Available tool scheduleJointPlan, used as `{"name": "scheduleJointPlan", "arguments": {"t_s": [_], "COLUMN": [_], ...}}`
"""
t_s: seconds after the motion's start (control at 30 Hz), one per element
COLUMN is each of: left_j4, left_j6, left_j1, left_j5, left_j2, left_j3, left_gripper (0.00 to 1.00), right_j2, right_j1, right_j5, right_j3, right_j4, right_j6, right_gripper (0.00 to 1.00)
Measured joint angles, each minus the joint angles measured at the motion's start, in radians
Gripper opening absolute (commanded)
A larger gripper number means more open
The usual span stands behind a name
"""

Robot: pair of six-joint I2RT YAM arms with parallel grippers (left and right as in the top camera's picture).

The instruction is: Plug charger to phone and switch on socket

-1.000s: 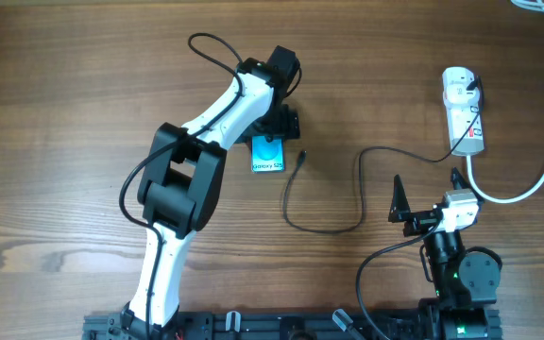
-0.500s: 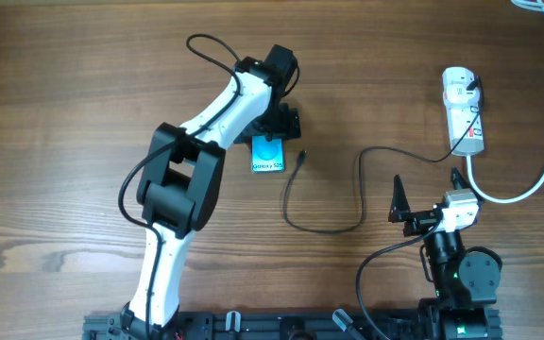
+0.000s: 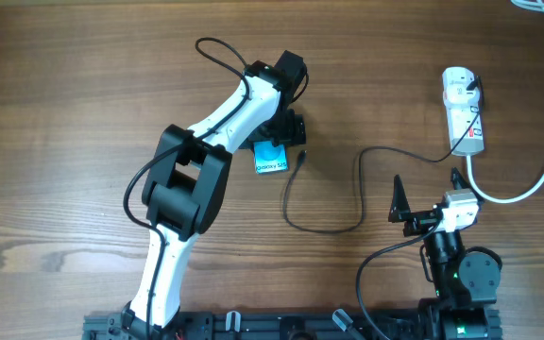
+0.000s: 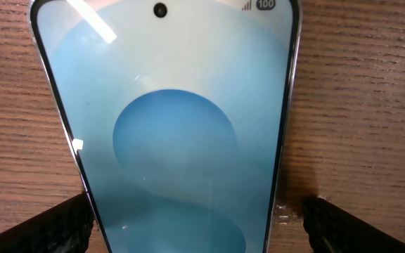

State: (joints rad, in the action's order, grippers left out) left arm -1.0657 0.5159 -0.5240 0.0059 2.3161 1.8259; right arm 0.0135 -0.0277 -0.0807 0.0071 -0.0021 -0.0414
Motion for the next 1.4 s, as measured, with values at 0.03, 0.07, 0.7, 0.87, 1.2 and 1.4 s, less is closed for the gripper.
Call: {"name": "scheduleJointPlan", "arguments": {"t_s": [0.03, 0.07, 0.7, 0.87, 1.2, 1.4], "left_j4": [0.0, 0.0, -0.003, 0.0, 0.02, 0.026], "left_j6": [0.003, 0.01, 0.052, 0.052, 0.059, 0.063], "left_j1": [0.0, 0.0, 0.0, 0.0, -0.001, 0.003], "left_j5": [0.0, 0.0, 0.0, 0.0, -0.019, -0.023], "left_j2": [0.0, 0.0, 0.0, 0.0, 0.0, 0.0], "left_j3": [0.0, 0.0, 0.0, 0.0, 0.0, 0.0], "left_gripper": [1.0, 0.99, 0.88, 0.88, 1.0, 0.88], "right_j2": [0.0, 0.0, 0.0, 0.0, 0.0, 0.0], "right_j1": [0.0, 0.0, 0.0, 0.0, 0.0, 0.0], "right_j5": [0.0, 0.0, 0.0, 0.0, 0.0, 0.0], "right_j3": [0.0, 0.0, 0.0, 0.0, 0.0, 0.0], "right_j4": [0.0, 0.0, 0.0, 0.0, 0.0, 0.0], "right_j6": [0.0, 0.0, 0.0, 0.0, 0.0, 0.0], "right_gripper": [1.0, 1.0, 1.0, 1.0, 1.0, 1.0]}}
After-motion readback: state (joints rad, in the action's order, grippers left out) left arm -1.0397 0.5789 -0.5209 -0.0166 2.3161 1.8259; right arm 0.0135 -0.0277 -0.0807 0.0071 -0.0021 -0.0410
